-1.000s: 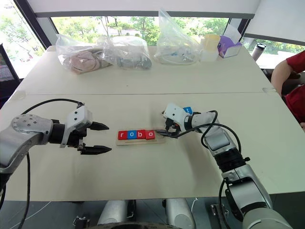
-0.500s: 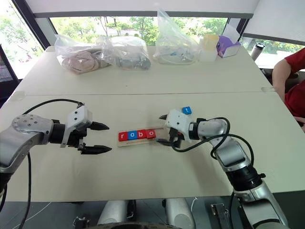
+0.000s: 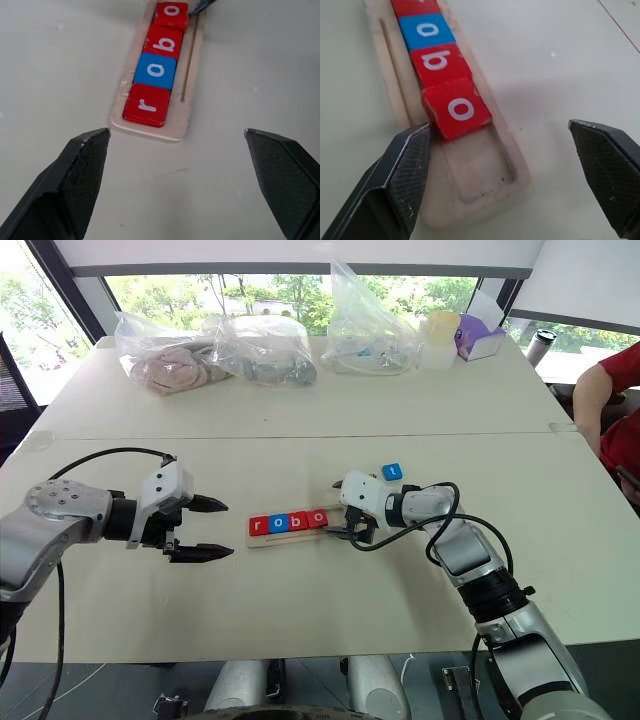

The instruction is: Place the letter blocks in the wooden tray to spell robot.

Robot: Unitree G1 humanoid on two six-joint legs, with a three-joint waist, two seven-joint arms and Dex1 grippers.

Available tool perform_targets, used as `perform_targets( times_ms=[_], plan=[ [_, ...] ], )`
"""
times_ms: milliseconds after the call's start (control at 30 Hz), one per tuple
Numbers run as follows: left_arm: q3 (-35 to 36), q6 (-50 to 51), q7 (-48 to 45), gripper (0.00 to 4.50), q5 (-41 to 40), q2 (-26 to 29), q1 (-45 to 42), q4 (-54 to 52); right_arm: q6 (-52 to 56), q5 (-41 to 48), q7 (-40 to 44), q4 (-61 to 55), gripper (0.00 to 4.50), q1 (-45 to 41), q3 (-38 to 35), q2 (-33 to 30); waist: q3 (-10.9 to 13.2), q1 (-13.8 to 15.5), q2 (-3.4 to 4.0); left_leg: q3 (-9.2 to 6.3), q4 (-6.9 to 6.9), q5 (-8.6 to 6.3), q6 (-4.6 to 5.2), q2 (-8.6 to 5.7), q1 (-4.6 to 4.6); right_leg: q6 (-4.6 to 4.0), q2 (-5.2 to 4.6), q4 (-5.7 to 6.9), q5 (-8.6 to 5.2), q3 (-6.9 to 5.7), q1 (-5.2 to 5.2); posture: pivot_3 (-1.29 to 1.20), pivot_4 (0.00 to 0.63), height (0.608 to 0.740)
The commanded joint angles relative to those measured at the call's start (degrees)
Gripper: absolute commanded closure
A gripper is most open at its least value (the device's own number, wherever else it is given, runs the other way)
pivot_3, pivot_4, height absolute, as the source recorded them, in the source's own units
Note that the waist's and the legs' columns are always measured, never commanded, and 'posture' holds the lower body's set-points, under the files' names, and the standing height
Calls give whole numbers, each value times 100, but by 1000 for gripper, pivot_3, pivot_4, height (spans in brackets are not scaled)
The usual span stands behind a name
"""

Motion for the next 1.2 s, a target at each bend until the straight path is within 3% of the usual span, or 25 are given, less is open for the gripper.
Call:
perform_targets(
  times_ms=[33, 233, 367, 500, 700, 833, 1033, 1133, 1200],
  plan=[
    [112, -22, 28, 0, 0, 65, 39, -162, -219, 9, 8, 19, 84, -175, -54, 85, 0, 2, 0, 0, 0, 0, 0, 0, 1, 0, 0, 0, 0, 0, 0, 0, 150, 740],
    [168, 8, 80, 0, -43, 65, 93, -204, 178, 580, 182, -477, 84, -134, -388, 135, 0, 7, 0, 0, 0, 0, 0, 0, 0, 0, 0, 1, 0, 0, 0, 0, 150, 740],
    [211, 17, 77, 0, -103, 46, 76, -196, 849, 1205, 521, -1379, 84, 75, -804, -311, 0, 27, 0, -2, 0, 0, 0, 1, -1, 1, 0, 0, 0, 0, 2, 0, 150, 740],
    [365, 253, 29, 0, -547, -149, -233, -263, 1388, 1080, -391, -886, 84, -96, -1421, -358, 0, 29, -2, 0, 3, 0, 0, -1, -1, 1, -4, -3, 0, 0, 4, 0, 150, 740],
    [524, 686, 128, 0, -1186, -481, -821, -349, 1982, 440, -2220, 688, 84, -650, -1662, 271, -1, -22, -2, -2, 3, 1, -1, -7, 5, -3, -2, 1, 3, 6, 5, 0, 150, 740],
    [455, 697, 168, 0, -1175, -445, -872, -363, 2511, 532, -2633, 1044, 84, -855, -1767, 637, -1, -86, -1, -7, -16, 1, 0, -7, -2, 5, 4, 4, 1, 11, -8, 0, 150, 740],
    [316, 494, 193, 0, -867, -270, -612, -320, 2332, 132, -3473, 1779, 84, -857, -1596, 993, -1, -150, -2, -7, -17, 1, 0, -12, 0, 12, 2, 1, -3, 19, -2, 0, 150, 740],
    [382, 491, 183, 0, -852, -210, -523, -341, 2430, -22, -3629, 1304, 1345, -562, -1462, 944, -4, -119, -5, -8, -9, 1, 0, -17, 9, 10, 0, 1, -4, 25, 13, 0, 150, 740],
    [382, 445, 166, 0, -818, -185, -476, -316, 2630, -39, -3712, 939, 2449, -400, -1445, 947, -4, -80, -6, -13, -4, 1, 0, -23, 9, 11, -2, 1, -5, 29, 19, 0, 150, 740]
  ],
)
